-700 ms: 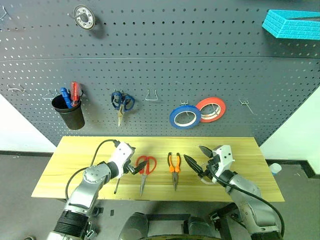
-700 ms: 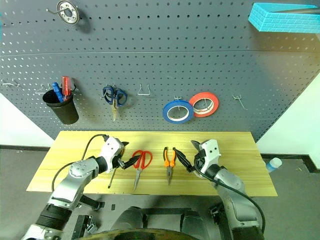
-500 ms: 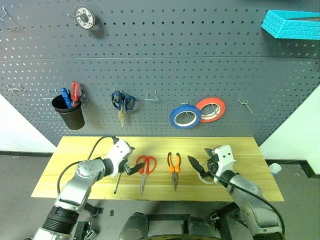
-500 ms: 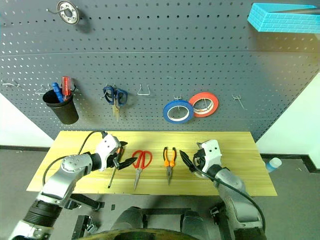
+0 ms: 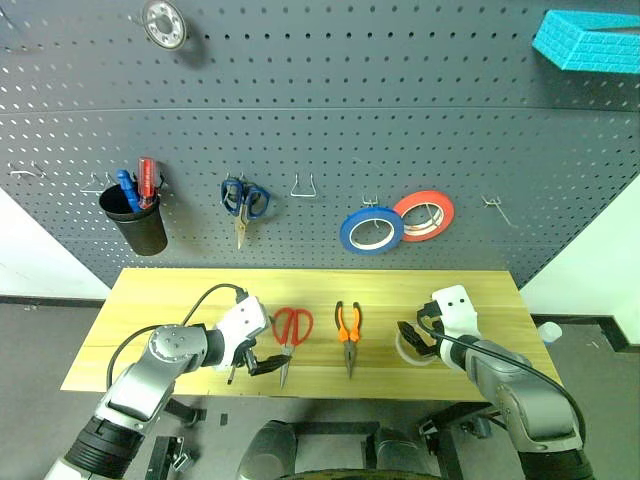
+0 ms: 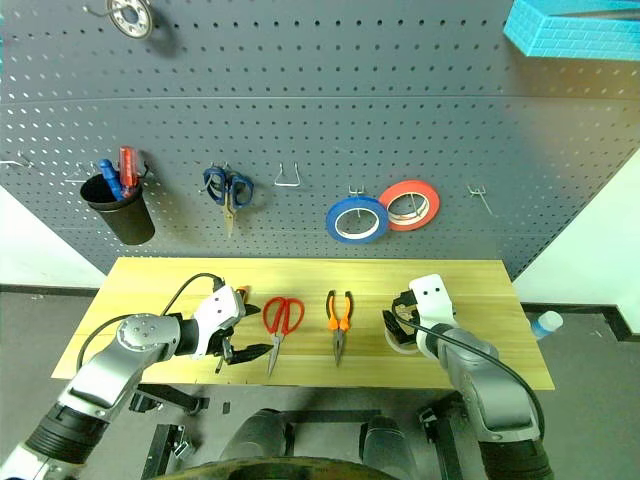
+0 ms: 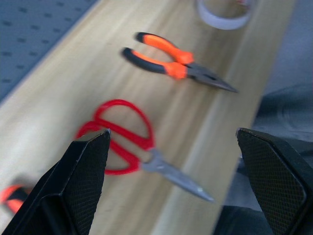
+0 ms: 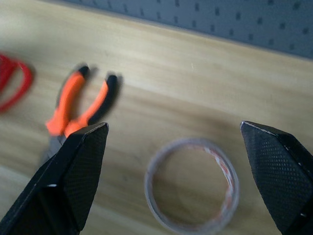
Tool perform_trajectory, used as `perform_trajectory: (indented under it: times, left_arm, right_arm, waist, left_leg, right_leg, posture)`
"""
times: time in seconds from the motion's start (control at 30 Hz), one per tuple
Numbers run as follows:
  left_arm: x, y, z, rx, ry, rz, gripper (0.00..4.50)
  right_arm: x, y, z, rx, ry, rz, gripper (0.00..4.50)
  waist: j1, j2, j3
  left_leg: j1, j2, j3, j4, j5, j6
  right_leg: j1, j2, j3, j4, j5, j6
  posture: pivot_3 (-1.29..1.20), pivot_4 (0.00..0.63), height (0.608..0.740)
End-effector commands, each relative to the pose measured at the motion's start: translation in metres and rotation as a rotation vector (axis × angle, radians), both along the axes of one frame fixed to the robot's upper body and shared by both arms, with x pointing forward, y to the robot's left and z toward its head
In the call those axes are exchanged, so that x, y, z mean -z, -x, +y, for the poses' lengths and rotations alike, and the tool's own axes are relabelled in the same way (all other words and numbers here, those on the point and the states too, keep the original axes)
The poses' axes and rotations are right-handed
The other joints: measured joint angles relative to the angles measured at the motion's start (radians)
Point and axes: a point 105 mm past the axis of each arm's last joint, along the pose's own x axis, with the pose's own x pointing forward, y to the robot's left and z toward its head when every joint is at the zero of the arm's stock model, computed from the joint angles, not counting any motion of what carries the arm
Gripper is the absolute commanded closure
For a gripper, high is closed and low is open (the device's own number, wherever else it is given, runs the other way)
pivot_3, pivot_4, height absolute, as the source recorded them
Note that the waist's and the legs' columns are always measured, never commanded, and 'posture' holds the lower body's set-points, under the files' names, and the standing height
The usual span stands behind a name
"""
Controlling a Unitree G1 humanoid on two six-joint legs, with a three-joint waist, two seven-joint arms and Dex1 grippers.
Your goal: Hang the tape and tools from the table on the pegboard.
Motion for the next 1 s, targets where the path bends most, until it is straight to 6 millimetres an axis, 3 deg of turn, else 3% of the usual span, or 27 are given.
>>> perform_trajectory:
  times: [0.03, 0.23, 0.43, 0.67, 1.0]
  left_arm:
    - [-0.003, 0.005, -0.006, 0.023, 0.005, -0.026, 0.21]
    - [-0.002, 0.010, -0.009, 0.011, 0.012, -0.027, 0.21]
    - [-0.005, 0.009, -0.017, 0.005, 0.058, -0.046, 0.21]
    - [-0.011, 0.007, -0.020, 0.002, 0.076, -0.062, 0.21]
    - [-0.023, 0.021, -0.013, -0.042, 0.082, -0.068, 0.21]
  right_arm:
    - [-0.009, 0.001, 0.005, -0.035, 0.023, -0.017, 0.00]
    - [-0.004, 0.006, 0.011, -0.058, 0.031, 0.013, 0.00]
    - [0.009, 0.008, 0.022, -0.087, 0.029, 0.039, 0.00]
    - [0.013, 0.002, 0.033, -0.109, 0.017, 0.038, 0.00]
    - [0.016, -0.003, 0.044, -0.141, 0.000, 0.033, 0.00]
  waist:
    - [-0.002, 0.000, 0.019]
    - [-0.022, -0.002, 0.072]
    - [-0.035, -0.001, 0.095]
    - [-0.050, -0.004, 0.115]
    - [-0.050, -0.003, 0.149]
  left_leg:
    - [0.000, 0.000, 0.000, 0.000, 0.000, 0.000]
    - [-0.005, 0.000, 0.000, -0.001, 0.000, 0.000]
    - [-0.015, 0.000, 0.000, 0.001, 0.000, 0.000]
    - [-0.017, 0.000, 0.000, 0.004, 0.000, 0.000]
    - [-0.019, 0.000, 0.000, 0.003, 0.000, 0.001]
  right_leg:
    - [0.000, 0.000, 0.000, 0.000, 0.000, 0.000]
    - [-0.005, 0.000, 0.000, 0.000, 0.002, -0.004]
    - [-0.015, 0.000, 0.000, 0.001, 0.003, -0.004]
    - [-0.015, -0.001, 0.000, 0.001, 0.003, -0.004]
    - [-0.017, -0.001, 0.000, 0.002, 0.003, -0.004]
  posture:
    - [0.28, 0.123, 0.740]
    - [0.26, 0.170, 0.740]
    - [0.25, 0.192, 0.740]
    - [0.25, 0.205, 0.740]
    - [0.30, 0.248, 0.740]
